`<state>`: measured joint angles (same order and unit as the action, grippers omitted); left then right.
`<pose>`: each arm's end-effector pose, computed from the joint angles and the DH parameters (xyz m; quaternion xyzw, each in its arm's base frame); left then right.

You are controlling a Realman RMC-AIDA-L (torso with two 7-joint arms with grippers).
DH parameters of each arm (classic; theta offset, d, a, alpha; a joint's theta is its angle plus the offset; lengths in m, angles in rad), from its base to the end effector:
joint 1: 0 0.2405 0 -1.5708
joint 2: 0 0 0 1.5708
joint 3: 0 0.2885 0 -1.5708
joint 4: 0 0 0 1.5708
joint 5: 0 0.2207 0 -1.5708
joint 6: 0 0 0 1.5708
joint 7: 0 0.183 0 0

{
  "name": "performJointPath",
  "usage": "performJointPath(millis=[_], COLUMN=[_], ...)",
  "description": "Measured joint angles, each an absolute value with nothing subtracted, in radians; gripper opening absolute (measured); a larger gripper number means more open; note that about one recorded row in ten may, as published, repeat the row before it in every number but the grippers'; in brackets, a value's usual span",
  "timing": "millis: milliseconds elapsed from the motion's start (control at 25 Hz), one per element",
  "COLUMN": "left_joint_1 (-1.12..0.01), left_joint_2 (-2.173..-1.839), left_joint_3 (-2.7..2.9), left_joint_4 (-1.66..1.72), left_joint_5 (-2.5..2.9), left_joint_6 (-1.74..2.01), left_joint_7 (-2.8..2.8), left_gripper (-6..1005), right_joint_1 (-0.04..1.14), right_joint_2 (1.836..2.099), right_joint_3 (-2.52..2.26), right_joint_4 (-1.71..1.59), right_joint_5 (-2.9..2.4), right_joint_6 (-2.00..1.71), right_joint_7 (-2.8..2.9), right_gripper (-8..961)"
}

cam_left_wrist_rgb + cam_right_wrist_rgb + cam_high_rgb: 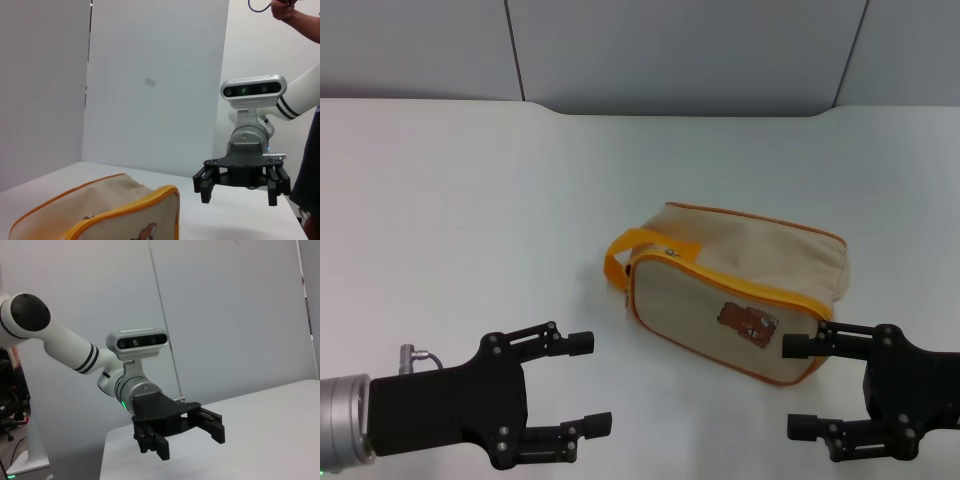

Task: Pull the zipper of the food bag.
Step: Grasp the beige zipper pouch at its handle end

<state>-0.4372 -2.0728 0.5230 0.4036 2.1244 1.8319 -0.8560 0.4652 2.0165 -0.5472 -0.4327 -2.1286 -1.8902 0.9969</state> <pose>-0.2940 0.2716 -0.0717 -0.9376 -0.0871 -0.3292 0.0706 0.2958 0.2806 -0.0452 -0.9415 0.1149 0.3153 0.0322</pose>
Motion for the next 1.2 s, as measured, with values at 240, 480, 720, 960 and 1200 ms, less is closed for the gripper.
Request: performJointPath(millis=[240, 480, 720, 960, 1200], left_joint_1=[-0.449, -0.463, -0.521, -0.578, -0.626], left_joint_2=[-2.076, -2.079, -2.080, -2.081, -2.082], left_joint_3=[0.522, 0.515, 0.515, 0.521, 0.499], left_joint_4=[0.393, 0.359, 0.230, 0.138, 0.042], left_joint_5=[2.122, 2.063, 1.924, 1.910, 1.902], left_joint_6=[1.788, 1.631, 1.349, 1.306, 1.220], left_joint_7=[-0.853, -0.834, -0.759, -0.688, -0.589], left_gripper=[803, 795, 786, 778, 770], right_joint_1=[0.473, 0.469, 0.462, 0.453, 0.452], right_joint_2=[2.022, 2.022, 2.019, 2.019, 2.020], right_joint_3=[-0.548, -0.545, -0.543, -0.542, -0.540], right_joint_4=[-0.437, -0.437, -0.437, -0.437, -0.437], right_joint_5=[-2.129, -2.129, -2.129, -2.129, -2.129], right_joint_6=[-1.874, -1.872, -1.870, -1.869, -1.869], right_joint_7=[1.000, 1.002, 1.003, 1.004, 1.004], right_gripper=[797, 797, 797, 797, 798])
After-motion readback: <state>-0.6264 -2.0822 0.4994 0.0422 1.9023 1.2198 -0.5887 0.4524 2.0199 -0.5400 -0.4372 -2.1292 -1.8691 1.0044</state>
